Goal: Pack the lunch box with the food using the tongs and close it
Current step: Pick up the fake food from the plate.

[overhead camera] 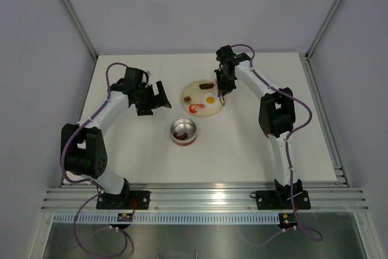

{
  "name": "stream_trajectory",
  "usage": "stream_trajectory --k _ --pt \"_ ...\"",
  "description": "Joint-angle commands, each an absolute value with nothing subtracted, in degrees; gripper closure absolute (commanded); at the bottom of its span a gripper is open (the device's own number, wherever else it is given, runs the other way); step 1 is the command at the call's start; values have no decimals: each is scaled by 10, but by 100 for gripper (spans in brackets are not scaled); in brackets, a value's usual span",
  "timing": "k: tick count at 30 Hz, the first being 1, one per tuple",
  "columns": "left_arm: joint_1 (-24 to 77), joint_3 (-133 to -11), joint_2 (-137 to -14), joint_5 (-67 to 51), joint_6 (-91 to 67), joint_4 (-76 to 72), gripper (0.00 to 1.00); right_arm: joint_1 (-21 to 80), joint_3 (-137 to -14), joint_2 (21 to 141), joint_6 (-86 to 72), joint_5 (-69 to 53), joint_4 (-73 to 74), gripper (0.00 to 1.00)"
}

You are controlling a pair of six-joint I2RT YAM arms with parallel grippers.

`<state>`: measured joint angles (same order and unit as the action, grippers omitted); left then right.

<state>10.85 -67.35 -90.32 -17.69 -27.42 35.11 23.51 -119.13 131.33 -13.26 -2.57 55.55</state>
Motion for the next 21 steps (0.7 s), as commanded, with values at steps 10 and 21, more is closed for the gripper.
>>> stream_trajectory --k 10,21 --pt "110 -685 -894 -182 -266 350 1 232 -1153 1297 -120 -70 532 100" --pt "110 -686 -903 -186 -272 345 1 258 -1084 1225 -98 -86 526 100"
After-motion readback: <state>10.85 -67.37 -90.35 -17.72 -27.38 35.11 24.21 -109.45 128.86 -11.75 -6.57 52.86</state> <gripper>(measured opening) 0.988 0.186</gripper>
